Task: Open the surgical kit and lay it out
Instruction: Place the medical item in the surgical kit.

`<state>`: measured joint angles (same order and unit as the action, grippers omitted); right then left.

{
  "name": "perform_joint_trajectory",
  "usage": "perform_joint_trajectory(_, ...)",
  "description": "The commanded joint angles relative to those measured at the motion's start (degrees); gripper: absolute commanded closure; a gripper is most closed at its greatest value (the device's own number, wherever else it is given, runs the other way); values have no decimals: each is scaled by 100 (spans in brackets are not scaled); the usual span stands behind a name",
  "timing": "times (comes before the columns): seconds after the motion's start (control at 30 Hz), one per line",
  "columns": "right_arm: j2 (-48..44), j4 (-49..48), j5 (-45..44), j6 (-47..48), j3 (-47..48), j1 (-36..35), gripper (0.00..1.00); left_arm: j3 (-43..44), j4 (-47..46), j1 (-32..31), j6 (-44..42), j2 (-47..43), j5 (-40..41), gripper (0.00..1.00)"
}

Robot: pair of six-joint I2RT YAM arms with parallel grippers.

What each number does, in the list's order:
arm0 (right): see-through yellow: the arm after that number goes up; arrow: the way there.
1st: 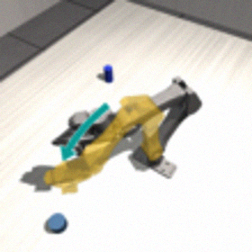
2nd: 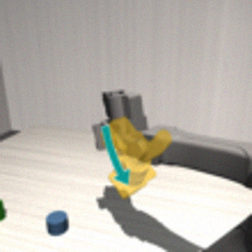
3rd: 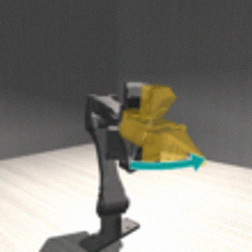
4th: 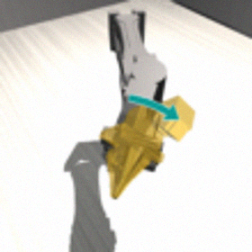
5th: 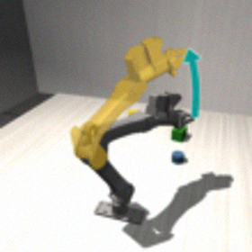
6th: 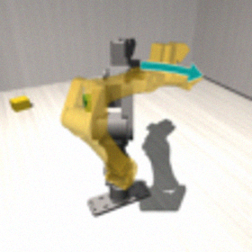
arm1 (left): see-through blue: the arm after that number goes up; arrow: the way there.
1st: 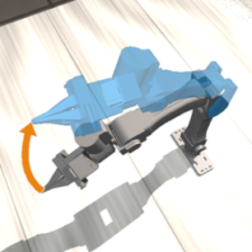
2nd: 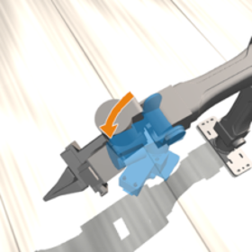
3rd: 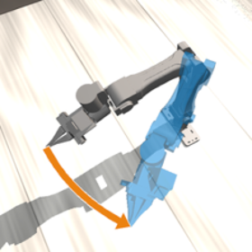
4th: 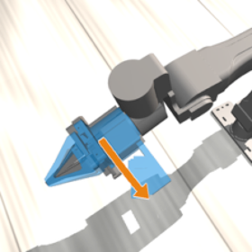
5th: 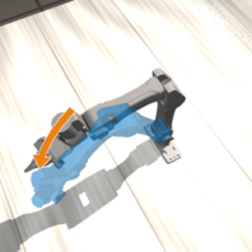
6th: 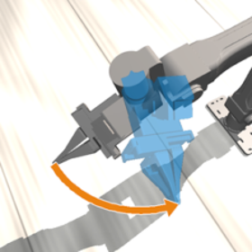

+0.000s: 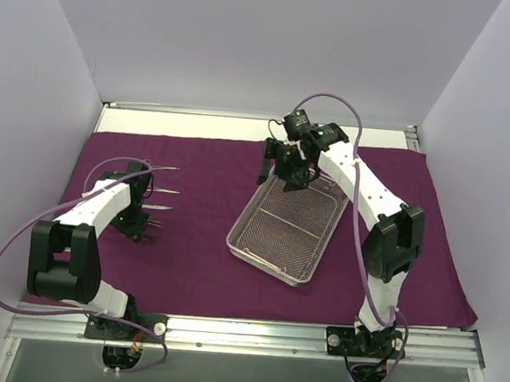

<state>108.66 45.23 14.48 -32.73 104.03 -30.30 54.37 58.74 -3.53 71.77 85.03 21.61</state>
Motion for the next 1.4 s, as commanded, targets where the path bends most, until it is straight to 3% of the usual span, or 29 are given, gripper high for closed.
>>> perform_joint_trajectory(0.0, 67, 117, 99, 83, -23, 33, 25, 109, -100, 37, 21, -39, 72, 98)
perform_joint_trajectory(1.03, 138, 73, 152, 30, -120, 139, 25, -304, -715, 327, -31, 479, -148, 97)
perform_joint_trajectory(1.37, 138, 47, 187, 21, -181, 156, 24, -339, -776, 327, 39, 576, -218, 84)
